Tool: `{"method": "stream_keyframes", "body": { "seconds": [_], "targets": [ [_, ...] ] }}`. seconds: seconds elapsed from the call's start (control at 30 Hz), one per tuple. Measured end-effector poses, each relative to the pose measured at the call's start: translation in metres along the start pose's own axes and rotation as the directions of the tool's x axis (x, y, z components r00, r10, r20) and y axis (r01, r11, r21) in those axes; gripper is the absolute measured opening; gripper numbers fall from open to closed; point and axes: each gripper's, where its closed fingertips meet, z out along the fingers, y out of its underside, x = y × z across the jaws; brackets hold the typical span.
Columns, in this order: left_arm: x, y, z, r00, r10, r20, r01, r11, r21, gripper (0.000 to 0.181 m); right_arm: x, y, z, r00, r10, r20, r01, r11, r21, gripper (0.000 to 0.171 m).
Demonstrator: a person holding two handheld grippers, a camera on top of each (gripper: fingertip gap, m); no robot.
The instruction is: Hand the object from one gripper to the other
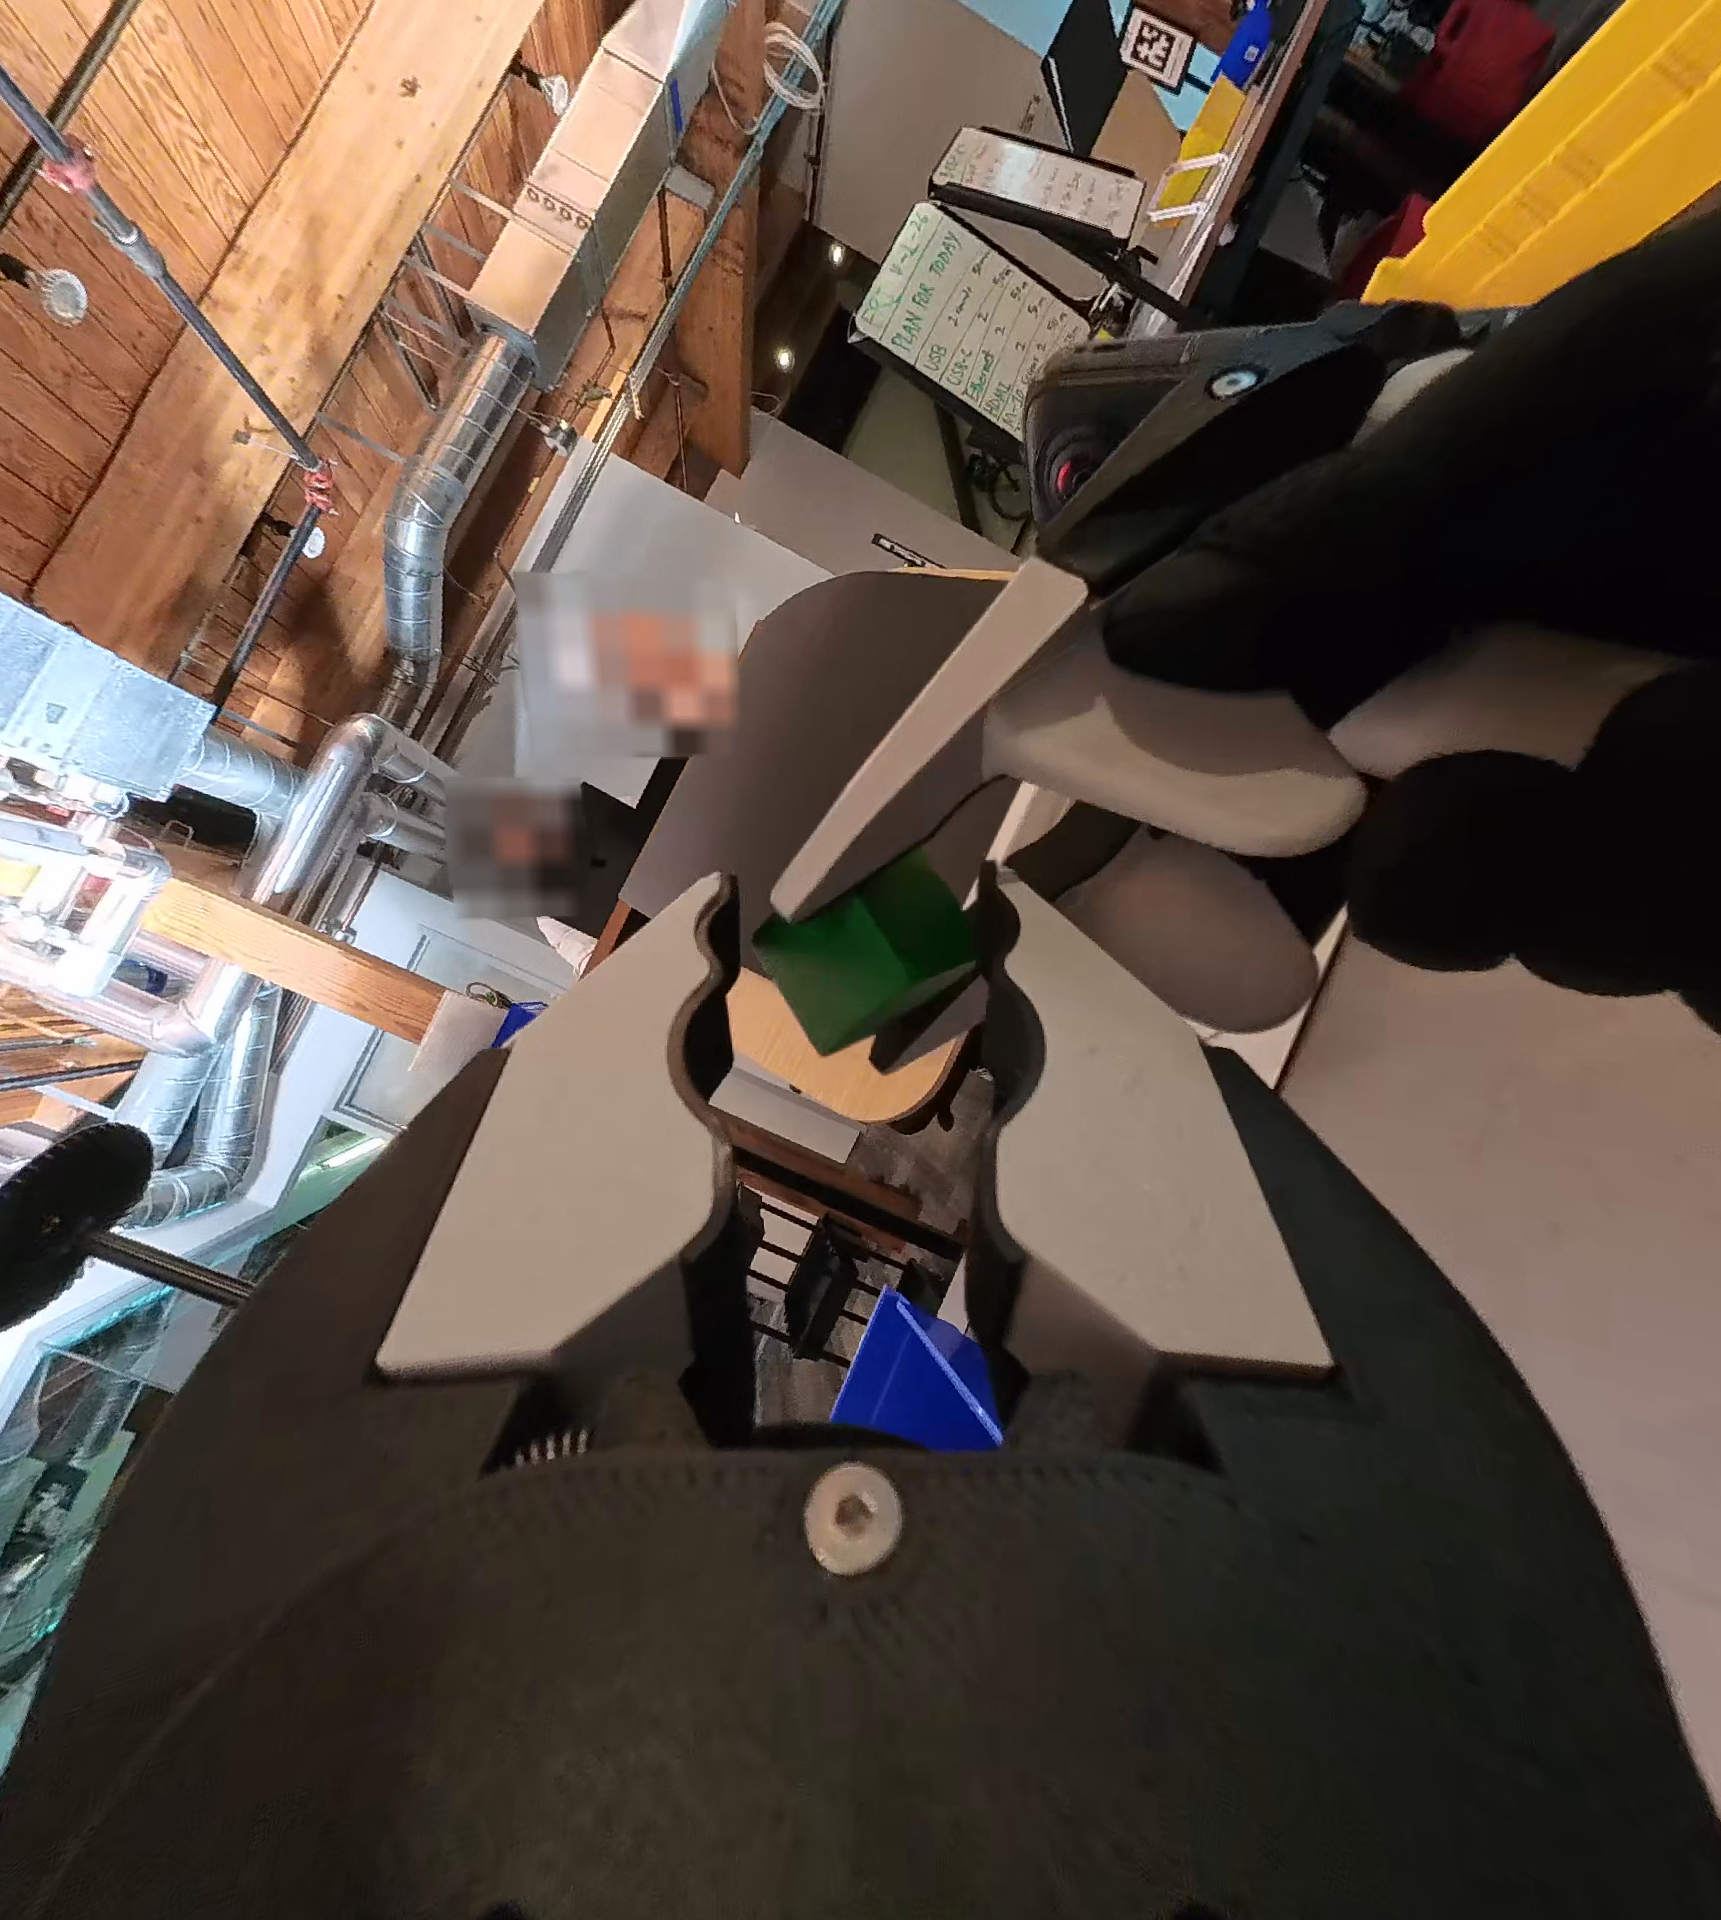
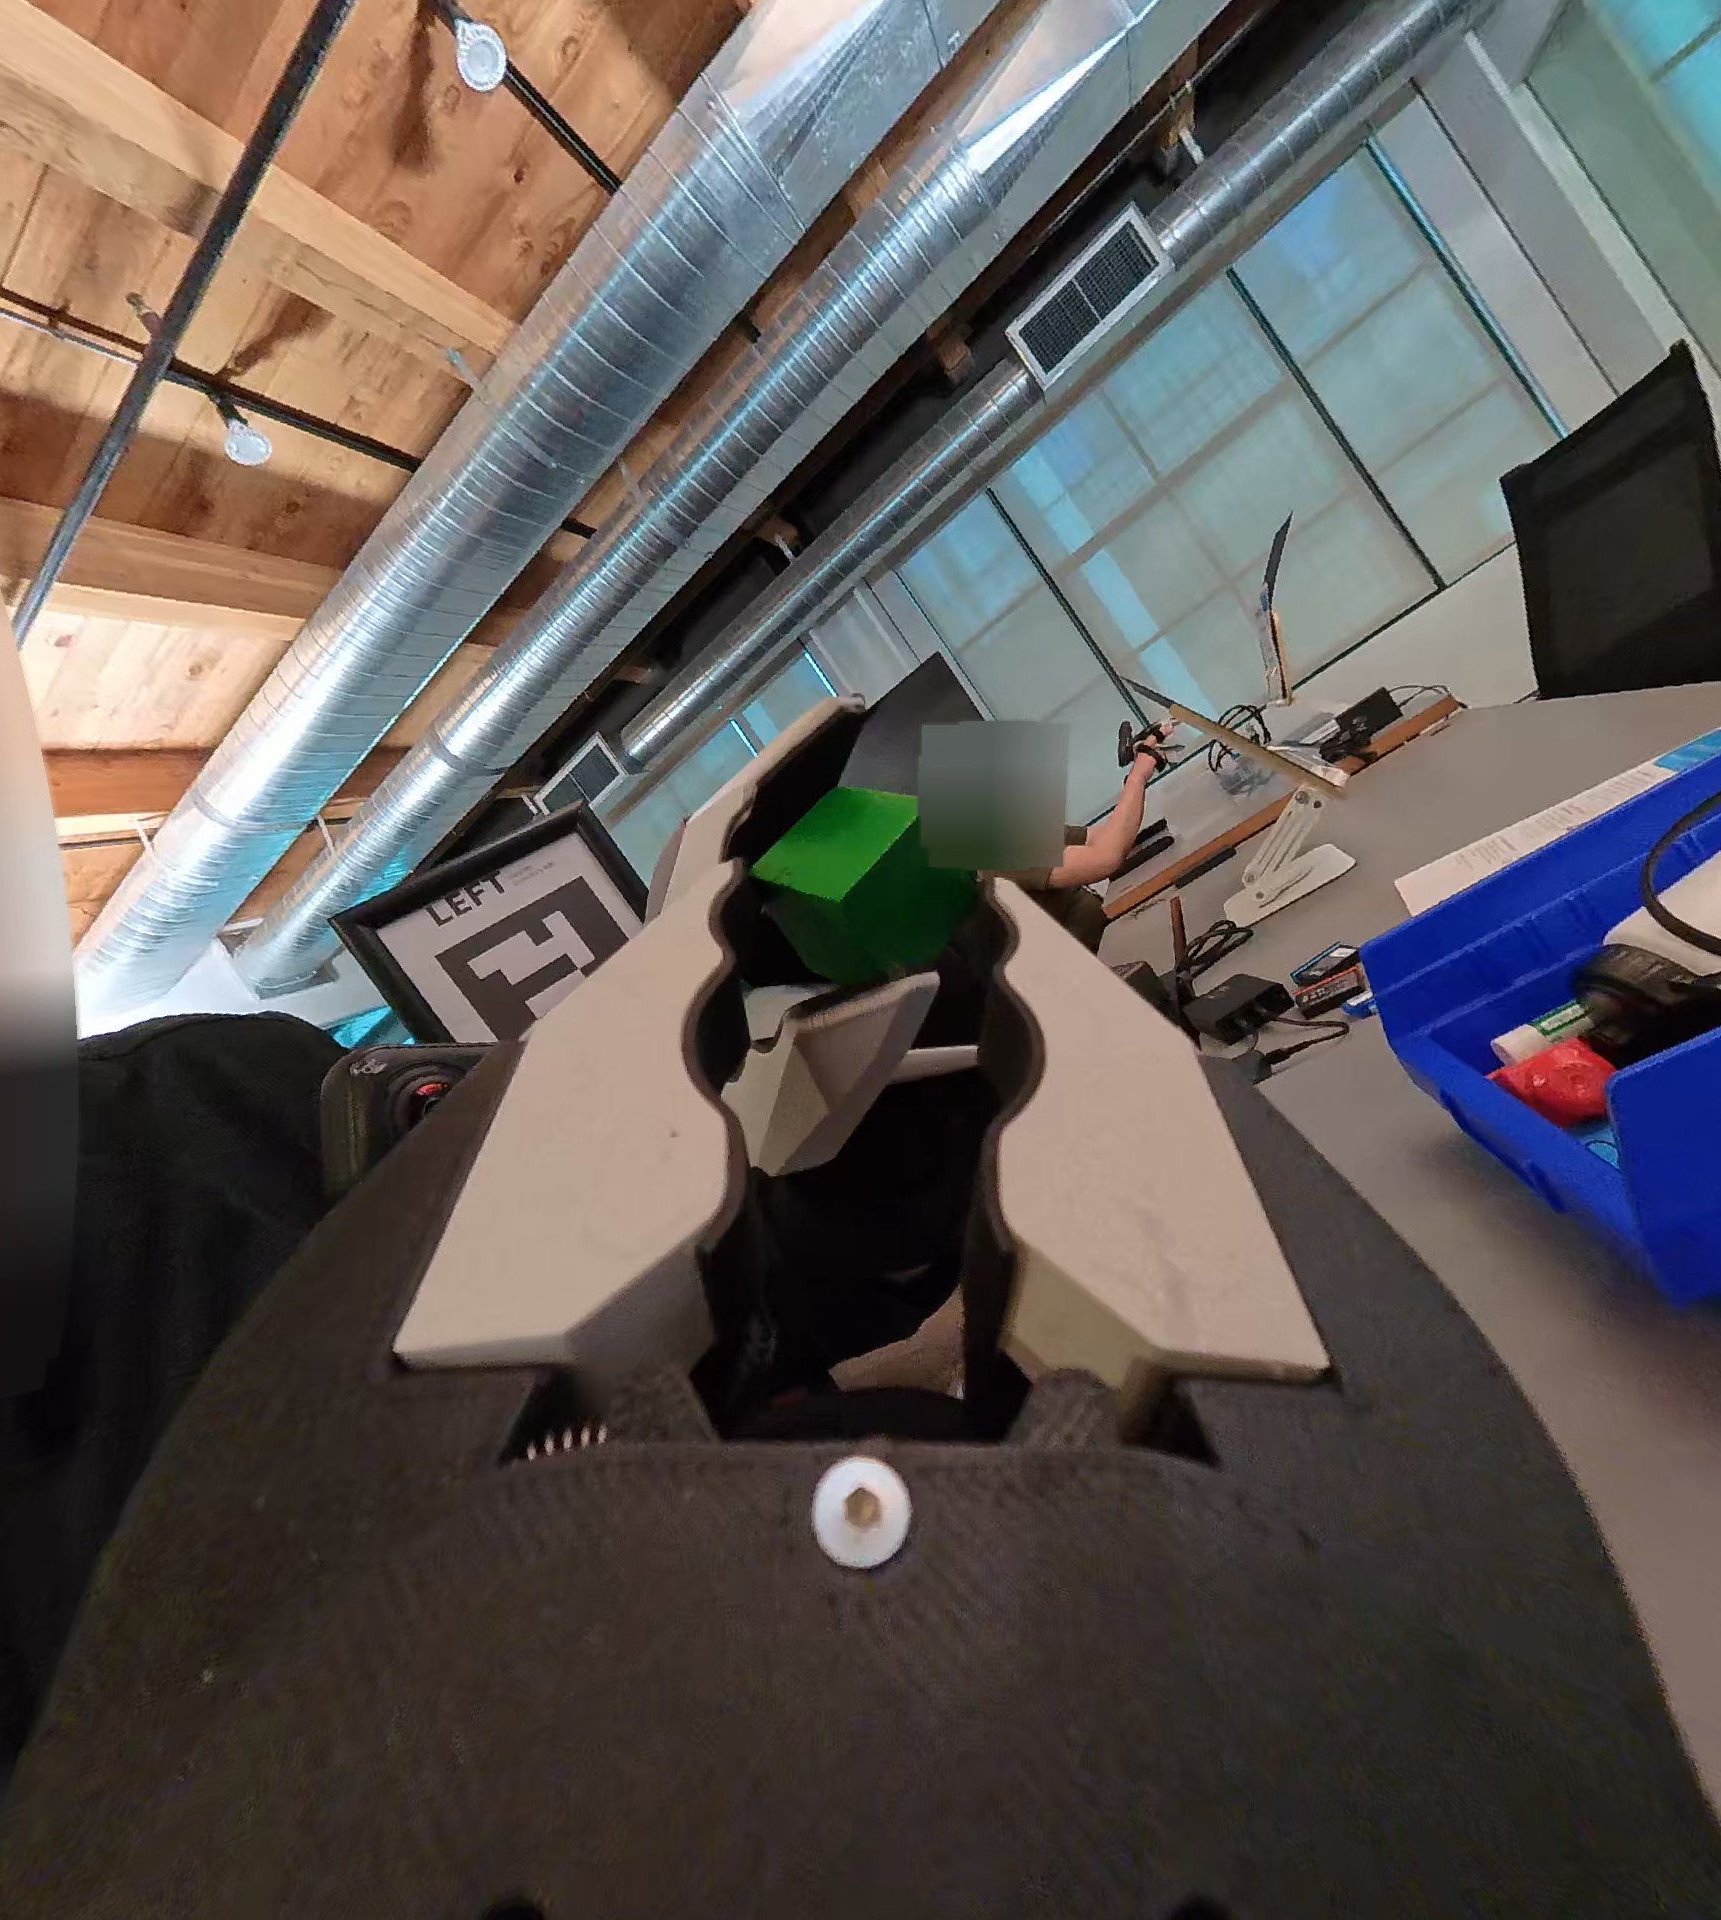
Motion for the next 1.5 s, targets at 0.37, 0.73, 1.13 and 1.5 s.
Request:
{"method": "stream_keyframes", "body": {
  "seconds": [0.37, 0.73, 1.13, 1.5],
  "targets": [
    [0.001, -0.001, -0.001, 1.000, -0.016, -0.017, 0.016, 1.000, 0.011, 0.040, 0.000, 0.000, 0.000, 1.000, 0.017, 0.016, -0.017, 1.000, 0.013, 0.040],
    [-0.001, -0.005, -0.003, 0.999, -0.020, -0.049, 0.021, 1.000, 0.016, 0.036, -0.004, 0.001, 0.000, 0.999, 0.007, 0.037, -0.007, 1.000, 0.014, 0.041],
    [0.000, -0.010, -0.006, 0.996, -0.028, -0.086, 0.031, 0.999, 0.035, 0.035, -0.005, 0.006, 0.003, 0.999, 0.007, 0.043, -0.006, 1.000, -0.017, 0.050],
    [-0.001, -0.007, -0.008, 0.970, -0.128, -0.207, 0.138, 0.990, 0.032, 0.035, 0.007, -0.005, -0.014, 0.993, -0.095, -0.065, 0.090, 0.993, -0.075, 0.067]
  ]
}}
